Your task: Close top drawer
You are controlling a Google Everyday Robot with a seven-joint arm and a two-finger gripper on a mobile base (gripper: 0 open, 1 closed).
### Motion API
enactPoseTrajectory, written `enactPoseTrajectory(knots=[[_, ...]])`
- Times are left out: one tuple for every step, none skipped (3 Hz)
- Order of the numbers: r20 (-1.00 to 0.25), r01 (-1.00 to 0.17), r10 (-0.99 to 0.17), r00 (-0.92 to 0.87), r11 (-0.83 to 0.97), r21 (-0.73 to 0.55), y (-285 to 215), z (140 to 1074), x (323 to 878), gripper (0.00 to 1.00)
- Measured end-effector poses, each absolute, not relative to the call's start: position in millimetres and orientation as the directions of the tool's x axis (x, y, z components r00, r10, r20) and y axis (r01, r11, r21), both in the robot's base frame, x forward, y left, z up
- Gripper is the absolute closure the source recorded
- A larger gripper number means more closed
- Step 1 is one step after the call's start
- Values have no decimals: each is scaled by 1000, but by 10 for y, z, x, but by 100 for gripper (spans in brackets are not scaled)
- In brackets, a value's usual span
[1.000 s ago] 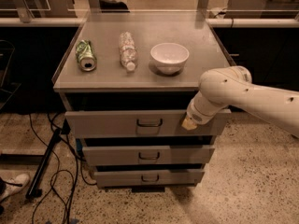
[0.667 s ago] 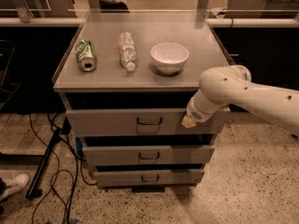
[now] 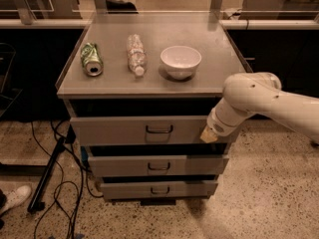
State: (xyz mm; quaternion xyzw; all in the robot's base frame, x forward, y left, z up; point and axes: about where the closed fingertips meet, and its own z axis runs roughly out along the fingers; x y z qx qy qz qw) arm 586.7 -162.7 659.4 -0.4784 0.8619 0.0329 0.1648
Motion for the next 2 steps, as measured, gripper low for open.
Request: enactPoseTrajectory(knots=[[-300, -817, -789, -537, 574, -47, -1823, 6733, 5385, 100], [-299, -811, -783, -546, 584, -47, -1881, 6768, 5317, 82]])
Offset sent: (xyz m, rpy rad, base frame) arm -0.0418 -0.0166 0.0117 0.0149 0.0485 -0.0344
